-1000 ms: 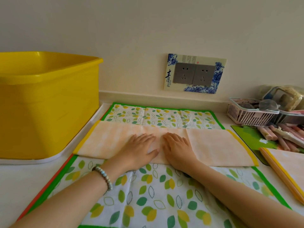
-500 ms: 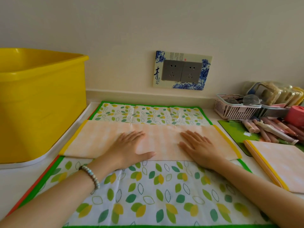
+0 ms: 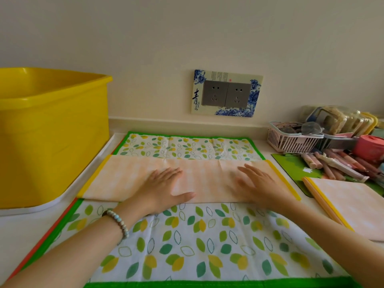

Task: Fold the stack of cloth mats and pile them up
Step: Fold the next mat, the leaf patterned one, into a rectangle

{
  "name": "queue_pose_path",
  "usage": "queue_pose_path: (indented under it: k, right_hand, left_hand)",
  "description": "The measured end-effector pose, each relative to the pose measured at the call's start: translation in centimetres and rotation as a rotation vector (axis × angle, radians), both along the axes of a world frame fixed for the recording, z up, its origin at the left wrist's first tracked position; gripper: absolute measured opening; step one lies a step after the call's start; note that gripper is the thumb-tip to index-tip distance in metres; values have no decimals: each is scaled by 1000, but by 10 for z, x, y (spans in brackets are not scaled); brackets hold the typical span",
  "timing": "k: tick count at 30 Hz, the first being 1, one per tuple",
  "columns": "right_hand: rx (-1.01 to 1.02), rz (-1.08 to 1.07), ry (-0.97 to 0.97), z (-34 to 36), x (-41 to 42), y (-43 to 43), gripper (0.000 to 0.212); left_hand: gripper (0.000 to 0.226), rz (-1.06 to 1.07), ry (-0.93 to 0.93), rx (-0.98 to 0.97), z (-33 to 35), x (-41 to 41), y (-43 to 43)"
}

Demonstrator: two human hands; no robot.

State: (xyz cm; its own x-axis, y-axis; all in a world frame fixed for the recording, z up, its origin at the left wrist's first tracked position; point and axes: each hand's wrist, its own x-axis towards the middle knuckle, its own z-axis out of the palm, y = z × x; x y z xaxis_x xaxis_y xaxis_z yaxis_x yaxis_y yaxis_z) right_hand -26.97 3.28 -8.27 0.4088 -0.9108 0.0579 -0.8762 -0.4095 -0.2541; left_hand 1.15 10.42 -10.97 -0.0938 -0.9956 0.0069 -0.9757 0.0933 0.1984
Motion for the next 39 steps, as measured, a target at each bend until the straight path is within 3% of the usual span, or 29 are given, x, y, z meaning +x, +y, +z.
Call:
queue_pose_path:
  k: [4,8,15,19,29,39]
  right_hand:
    - [-9,188,-40,-1,44,24,61]
    - [26,214,1,-9,68,32,65]
    - [-4,209,78,-18,69,32,67]
    - [-11,205,82,-20,68,32,68]
    - [15,214,62,-19,66,31,78]
    - [29,214,56,-18,70,32,79]
  left_hand:
    - [93,-1,-14,1,0,0,0]
    - [72,-2,-16,-16,-3,0,-1]
    - [69,-15,21,-5,-5,4,-3]
    - [80,0,32,30,-2,7,0]
    - [94,244,-10,29,4,79,24]
    - [79,359,-24,90,32,83,10]
